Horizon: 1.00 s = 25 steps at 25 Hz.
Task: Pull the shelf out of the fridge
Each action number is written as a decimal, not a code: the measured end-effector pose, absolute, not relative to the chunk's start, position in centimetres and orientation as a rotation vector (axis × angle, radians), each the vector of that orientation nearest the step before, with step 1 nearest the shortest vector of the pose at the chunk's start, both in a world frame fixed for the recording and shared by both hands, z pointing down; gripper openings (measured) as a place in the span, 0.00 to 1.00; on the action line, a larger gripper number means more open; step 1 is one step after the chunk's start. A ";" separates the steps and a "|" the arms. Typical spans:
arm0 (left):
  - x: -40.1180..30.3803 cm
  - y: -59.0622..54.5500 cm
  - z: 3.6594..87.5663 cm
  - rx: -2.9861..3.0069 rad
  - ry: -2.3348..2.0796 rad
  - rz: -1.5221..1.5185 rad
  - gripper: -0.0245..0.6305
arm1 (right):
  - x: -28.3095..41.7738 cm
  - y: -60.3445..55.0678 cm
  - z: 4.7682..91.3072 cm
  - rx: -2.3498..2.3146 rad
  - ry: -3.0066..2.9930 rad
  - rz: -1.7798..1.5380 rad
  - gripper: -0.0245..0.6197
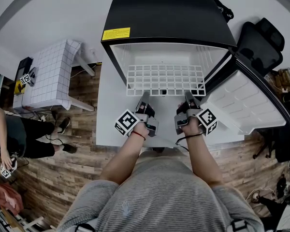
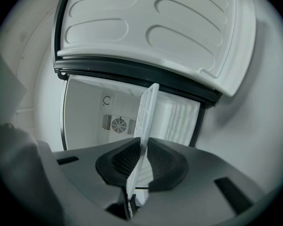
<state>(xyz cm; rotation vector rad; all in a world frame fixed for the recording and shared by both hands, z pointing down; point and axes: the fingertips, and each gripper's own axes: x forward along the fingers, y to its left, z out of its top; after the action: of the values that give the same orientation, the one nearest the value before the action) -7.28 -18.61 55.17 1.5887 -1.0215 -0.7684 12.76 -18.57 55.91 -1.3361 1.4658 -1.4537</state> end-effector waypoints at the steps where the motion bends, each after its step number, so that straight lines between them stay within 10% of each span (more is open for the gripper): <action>1: -7.3 -18.6 55.2 1.589 -1.021 -0.766 0.12 | 12.8 -18.5 55.9 -1.337 1.466 -1.454 0.12; 25: -7.3 -18.3 54.8 1.586 -0.996 -0.765 0.12 | 12.6 -18.2 55.6 -1.334 1.466 -1.452 0.12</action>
<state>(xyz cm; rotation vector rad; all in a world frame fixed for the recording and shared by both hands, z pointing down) -7.33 -18.33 54.77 1.5865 -0.9962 -0.7647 12.63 -18.18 55.60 -1.3339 1.4660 -1.4516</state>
